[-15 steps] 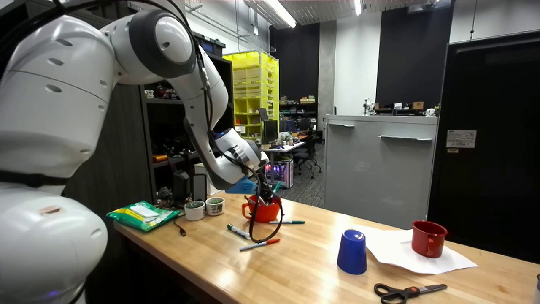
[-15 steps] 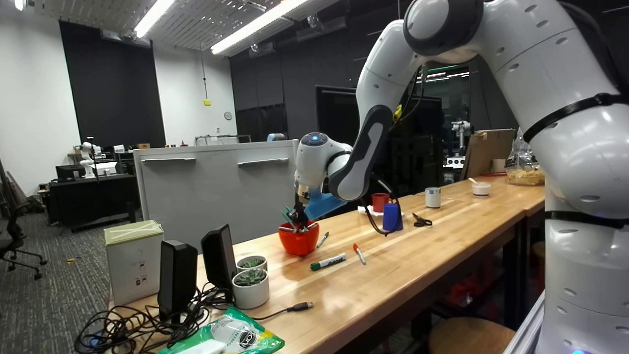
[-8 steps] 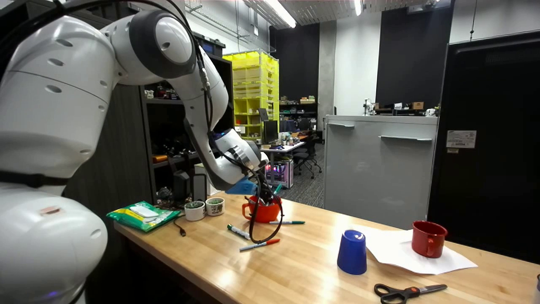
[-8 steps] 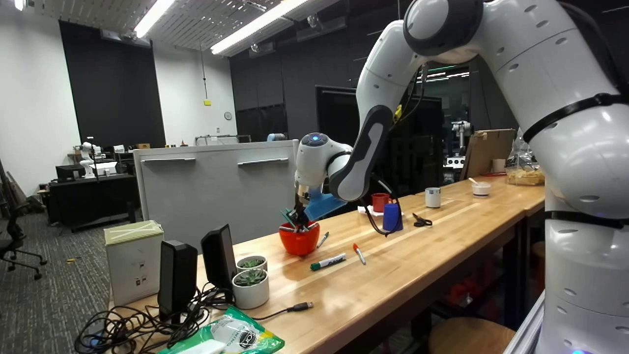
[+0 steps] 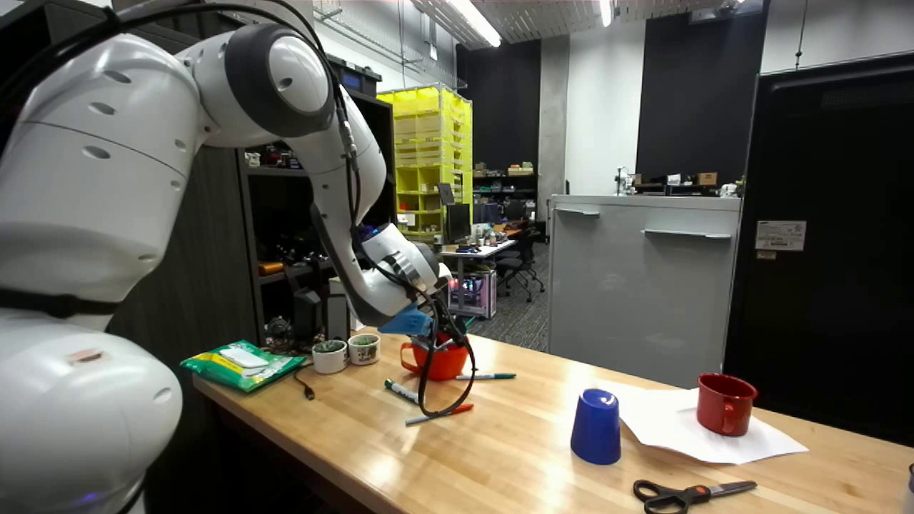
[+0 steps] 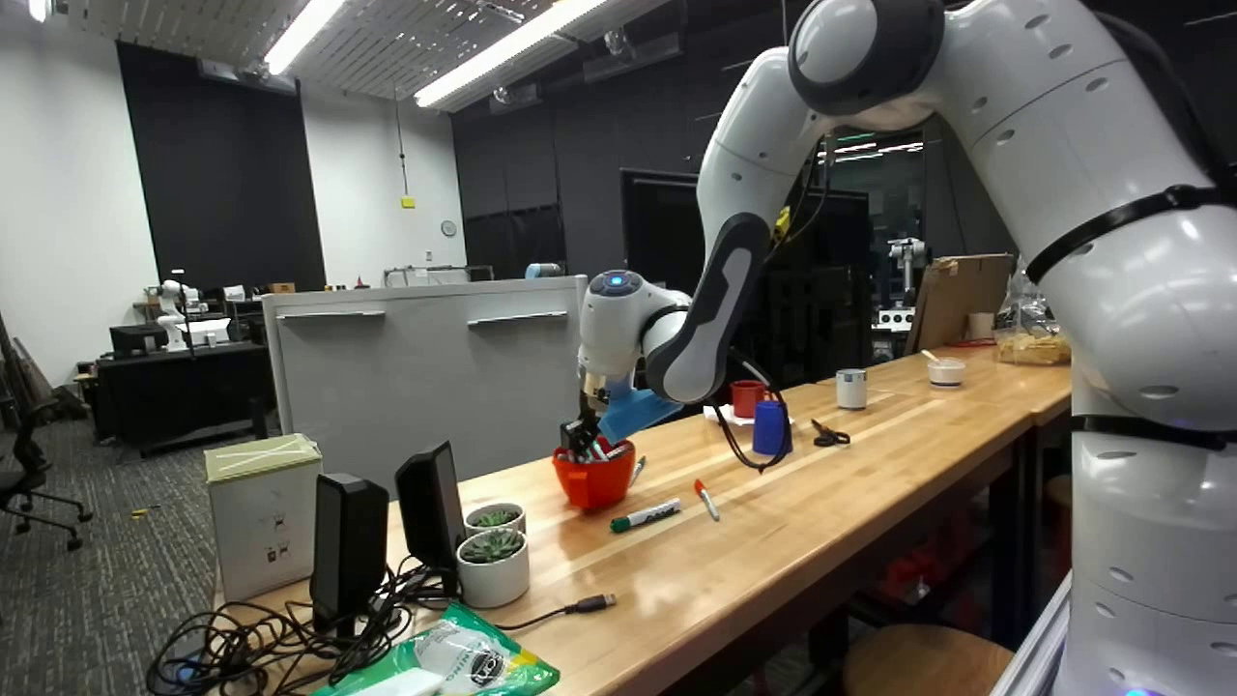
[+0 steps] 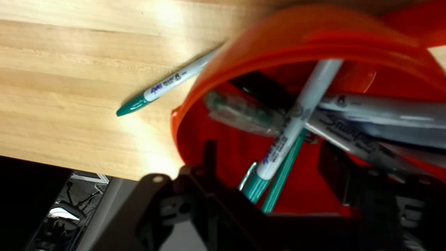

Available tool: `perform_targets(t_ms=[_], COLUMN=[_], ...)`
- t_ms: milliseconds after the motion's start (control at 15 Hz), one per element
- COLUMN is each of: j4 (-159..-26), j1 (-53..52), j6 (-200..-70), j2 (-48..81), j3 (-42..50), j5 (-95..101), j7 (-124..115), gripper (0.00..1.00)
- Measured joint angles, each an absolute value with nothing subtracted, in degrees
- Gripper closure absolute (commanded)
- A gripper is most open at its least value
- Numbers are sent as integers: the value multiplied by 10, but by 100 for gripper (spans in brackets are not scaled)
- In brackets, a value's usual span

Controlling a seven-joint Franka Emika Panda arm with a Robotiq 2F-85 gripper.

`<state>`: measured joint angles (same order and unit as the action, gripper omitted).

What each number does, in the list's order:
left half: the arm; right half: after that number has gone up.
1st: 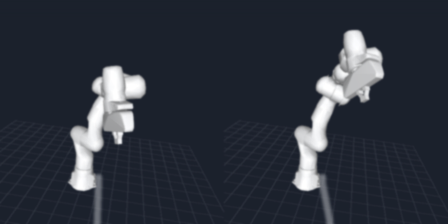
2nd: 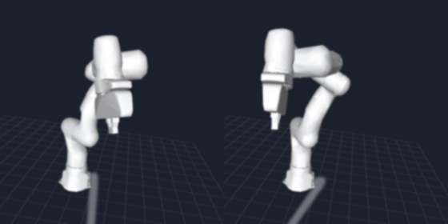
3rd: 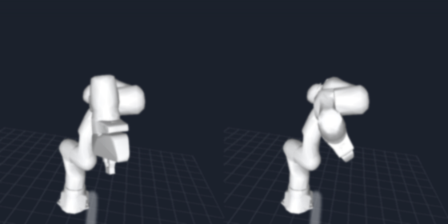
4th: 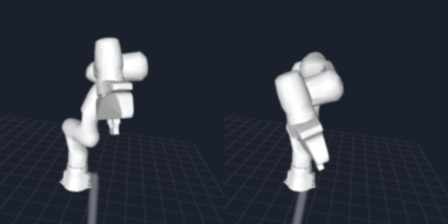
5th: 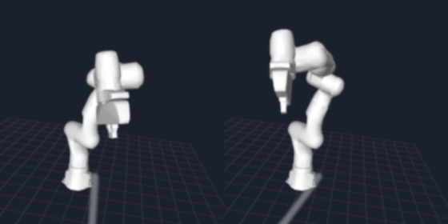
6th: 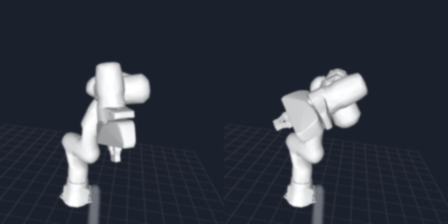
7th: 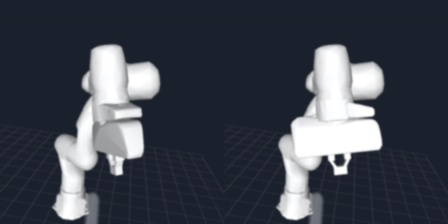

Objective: Put one green pen inside the orange cup on the left

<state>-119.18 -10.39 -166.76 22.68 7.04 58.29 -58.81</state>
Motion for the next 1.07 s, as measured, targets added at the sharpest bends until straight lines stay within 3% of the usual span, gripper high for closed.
perform_targets(t_ms=[1067], j4=[-1211], j1=[-62], j6=[-1608], j2=[184], j3=[-6], j5=[426], j7=[-441], gripper=[0])
